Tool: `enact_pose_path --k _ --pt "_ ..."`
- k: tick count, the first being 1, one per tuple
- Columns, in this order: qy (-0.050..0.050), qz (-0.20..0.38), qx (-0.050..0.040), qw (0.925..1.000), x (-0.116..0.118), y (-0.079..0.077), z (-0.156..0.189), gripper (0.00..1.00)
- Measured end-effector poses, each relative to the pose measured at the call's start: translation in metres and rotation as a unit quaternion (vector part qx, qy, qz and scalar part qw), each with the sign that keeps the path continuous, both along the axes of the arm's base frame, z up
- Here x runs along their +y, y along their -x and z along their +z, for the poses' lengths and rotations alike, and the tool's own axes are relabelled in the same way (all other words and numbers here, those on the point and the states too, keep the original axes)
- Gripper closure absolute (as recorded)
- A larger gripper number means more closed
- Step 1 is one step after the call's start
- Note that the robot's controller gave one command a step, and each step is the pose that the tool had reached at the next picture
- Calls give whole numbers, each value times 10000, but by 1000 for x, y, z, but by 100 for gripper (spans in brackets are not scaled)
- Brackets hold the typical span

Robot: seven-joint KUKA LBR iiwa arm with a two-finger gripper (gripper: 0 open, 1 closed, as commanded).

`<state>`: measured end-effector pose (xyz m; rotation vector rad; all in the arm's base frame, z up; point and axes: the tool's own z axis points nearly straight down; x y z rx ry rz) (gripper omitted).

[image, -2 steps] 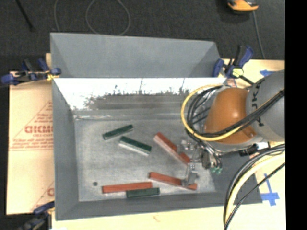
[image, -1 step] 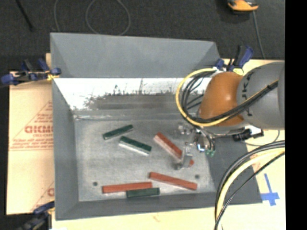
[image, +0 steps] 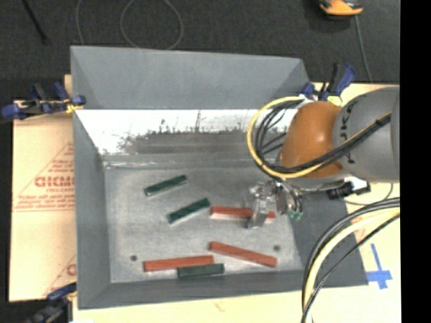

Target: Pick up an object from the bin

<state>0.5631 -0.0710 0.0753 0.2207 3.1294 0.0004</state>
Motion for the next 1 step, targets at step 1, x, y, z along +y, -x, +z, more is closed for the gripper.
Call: enact_pose_path --k 1 --pt "7 21 -42 10000 -7 -1 129 100"
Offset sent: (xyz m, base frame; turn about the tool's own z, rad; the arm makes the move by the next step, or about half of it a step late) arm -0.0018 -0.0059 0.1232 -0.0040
